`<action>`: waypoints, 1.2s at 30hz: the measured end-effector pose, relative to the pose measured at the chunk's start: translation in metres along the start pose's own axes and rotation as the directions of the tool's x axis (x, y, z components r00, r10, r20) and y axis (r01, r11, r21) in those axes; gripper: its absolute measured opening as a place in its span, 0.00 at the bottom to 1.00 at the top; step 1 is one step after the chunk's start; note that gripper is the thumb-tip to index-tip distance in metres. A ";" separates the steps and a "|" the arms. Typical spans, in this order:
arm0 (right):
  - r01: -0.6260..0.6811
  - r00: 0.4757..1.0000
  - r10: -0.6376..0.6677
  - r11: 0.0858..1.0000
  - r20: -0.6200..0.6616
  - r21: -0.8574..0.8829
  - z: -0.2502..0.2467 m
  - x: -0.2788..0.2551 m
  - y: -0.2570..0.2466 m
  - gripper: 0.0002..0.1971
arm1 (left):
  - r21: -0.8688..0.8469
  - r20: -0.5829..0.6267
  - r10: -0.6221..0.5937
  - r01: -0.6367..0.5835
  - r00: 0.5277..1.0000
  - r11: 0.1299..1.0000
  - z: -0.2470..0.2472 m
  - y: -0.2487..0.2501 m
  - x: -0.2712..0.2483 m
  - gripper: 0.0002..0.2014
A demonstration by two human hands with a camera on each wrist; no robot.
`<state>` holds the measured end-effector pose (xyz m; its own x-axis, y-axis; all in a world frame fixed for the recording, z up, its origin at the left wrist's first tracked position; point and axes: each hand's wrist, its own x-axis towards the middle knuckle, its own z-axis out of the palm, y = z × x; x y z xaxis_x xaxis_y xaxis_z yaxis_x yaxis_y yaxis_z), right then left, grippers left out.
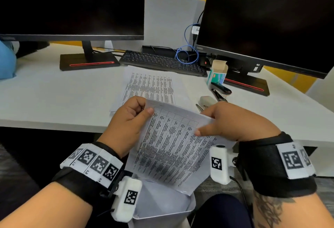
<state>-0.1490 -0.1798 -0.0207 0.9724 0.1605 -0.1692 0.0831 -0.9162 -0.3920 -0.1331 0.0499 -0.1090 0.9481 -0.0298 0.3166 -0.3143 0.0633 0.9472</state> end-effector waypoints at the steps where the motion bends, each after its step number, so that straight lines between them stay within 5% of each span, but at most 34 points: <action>1: -0.008 1.000 0.009 0.999 0.003 -0.046 0.004 0.000 0.000 0.09 | 0.002 0.004 -0.007 0.007 1.000 1.000 0.000 -0.003 -0.002 0.06; 6: -0.026 0.998 0.034 0.986 0.045 -0.165 0.026 0.002 -0.001 0.06 | 0.270 0.199 -0.085 0.028 0.976 0.962 -0.009 -0.009 -0.007 0.09; 10: -0.008 0.996 0.029 0.972 0.089 -0.233 0.040 0.004 -0.001 0.18 | 0.645 0.287 -0.149 -0.076 0.946 0.760 -0.018 -0.012 -0.009 0.07; 14: 0.000 0.993 0.031 0.965 0.116 -0.263 0.056 0.008 0.001 0.10 | 0.800 0.356 -0.232 -0.167 0.905 0.576 -0.021 -0.017 -0.010 0.02; 18: 0.009 0.991 0.028 0.961 0.128 -0.277 0.067 0.014 0.005 0.10 | 0.839 0.383 -0.264 -0.214 0.885 0.501 -0.020 -0.020 -0.013 0.05; 23: 0.012 0.992 0.021 0.963 0.121 -0.271 0.065 0.015 0.005 0.19 | 0.834 0.370 -0.214 -0.222 0.904 0.505 -0.022 -0.019 -0.009 0.06; 30: 0.020 0.984 0.024 0.971 0.178 -0.239 0.069 0.015 0.005 0.13 | 0.856 0.391 -0.209 -0.271 0.896 0.440 -0.018 -0.018 -0.011 0.07; 36: 0.012 0.979 0.036 0.971 0.198 -0.239 0.072 0.018 0.008 0.18 | 0.867 0.399 -0.248 -0.274 0.883 0.417 -0.017 -0.016 -0.010 0.06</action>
<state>-0.1467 -0.1574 -0.0921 0.9122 0.1968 -0.3594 0.1448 -0.9753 -0.1666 -0.1369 0.0658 -0.1281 0.8958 -0.4397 0.0645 -0.4327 -0.8299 0.3521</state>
